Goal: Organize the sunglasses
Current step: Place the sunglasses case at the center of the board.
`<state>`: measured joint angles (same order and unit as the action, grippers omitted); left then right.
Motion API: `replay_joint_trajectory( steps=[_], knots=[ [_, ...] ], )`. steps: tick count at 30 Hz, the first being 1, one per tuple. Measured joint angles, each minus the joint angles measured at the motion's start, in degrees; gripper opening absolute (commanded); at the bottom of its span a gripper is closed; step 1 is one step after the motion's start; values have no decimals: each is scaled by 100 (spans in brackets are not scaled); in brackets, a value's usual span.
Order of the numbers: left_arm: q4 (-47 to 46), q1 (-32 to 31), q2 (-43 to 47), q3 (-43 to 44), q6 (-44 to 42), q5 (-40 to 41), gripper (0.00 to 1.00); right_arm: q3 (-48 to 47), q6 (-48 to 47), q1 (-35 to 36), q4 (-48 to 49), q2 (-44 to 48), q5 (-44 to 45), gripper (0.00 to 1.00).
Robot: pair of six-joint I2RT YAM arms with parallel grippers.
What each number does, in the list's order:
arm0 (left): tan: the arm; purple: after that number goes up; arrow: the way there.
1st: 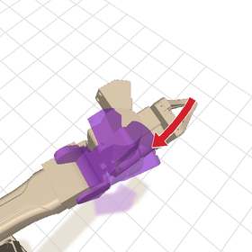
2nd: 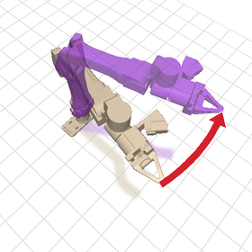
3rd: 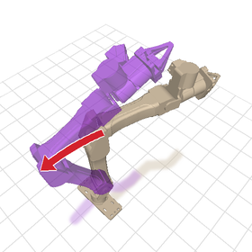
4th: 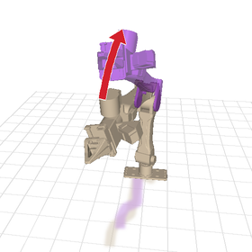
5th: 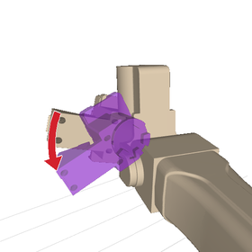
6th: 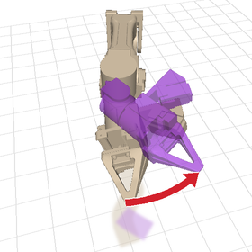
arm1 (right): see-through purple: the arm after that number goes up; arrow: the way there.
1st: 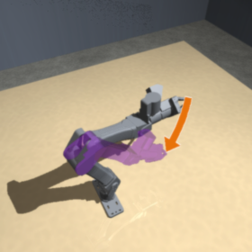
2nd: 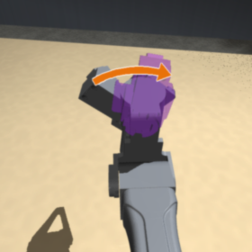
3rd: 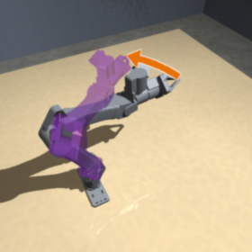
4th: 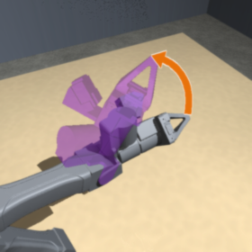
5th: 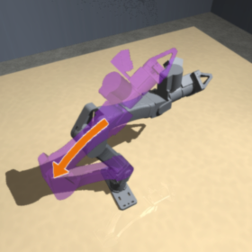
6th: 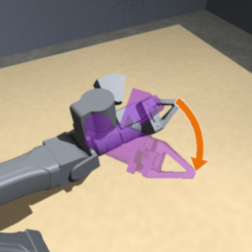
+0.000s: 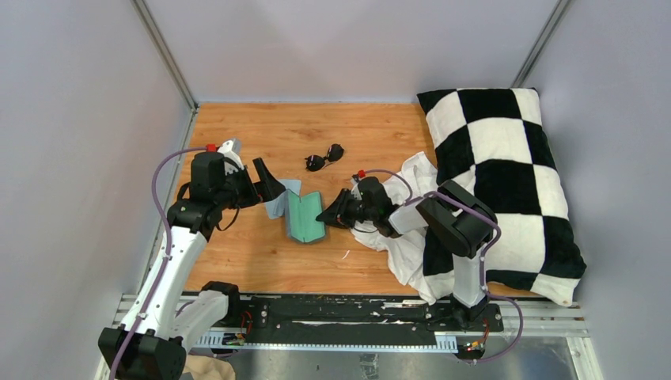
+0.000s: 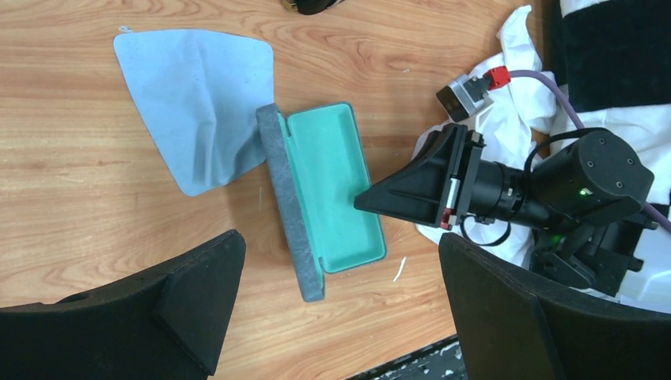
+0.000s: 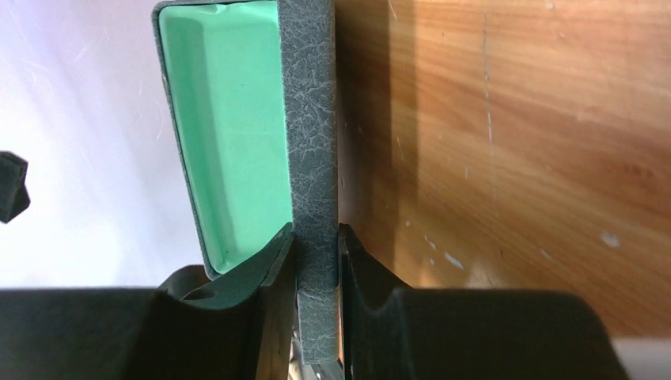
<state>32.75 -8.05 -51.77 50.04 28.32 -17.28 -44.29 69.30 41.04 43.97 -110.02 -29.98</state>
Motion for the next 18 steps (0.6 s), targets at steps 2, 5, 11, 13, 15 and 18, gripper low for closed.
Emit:
replay_joint_trajectory(
  steps=[2, 5, 11, 13, 15, 18],
  knots=[
    [2, 0, 0, 0, 2, 2, 100, -103, 44, 68, 31, -105, 129, 0],
    [4, 0, -4, 0, 4, 2, 100, -219, 107, 170, 105, -269, 278, 0],
    [7, 0, -28, 0, 17, 4, 100, -431, 111, 245, 46, -437, 404, 49],
    [11, 0, -31, 0, 17, 26, 100, -431, 33, 247, -249, -365, 501, 65],
    [20, 0, -31, 0, 17, 66, 100, -487, -68, 249, -472, -212, 538, 73],
    [35, 0, -31, 0, 17, 103, 100, -588, -463, 275, -1110, 168, 769, 79]
  ],
)
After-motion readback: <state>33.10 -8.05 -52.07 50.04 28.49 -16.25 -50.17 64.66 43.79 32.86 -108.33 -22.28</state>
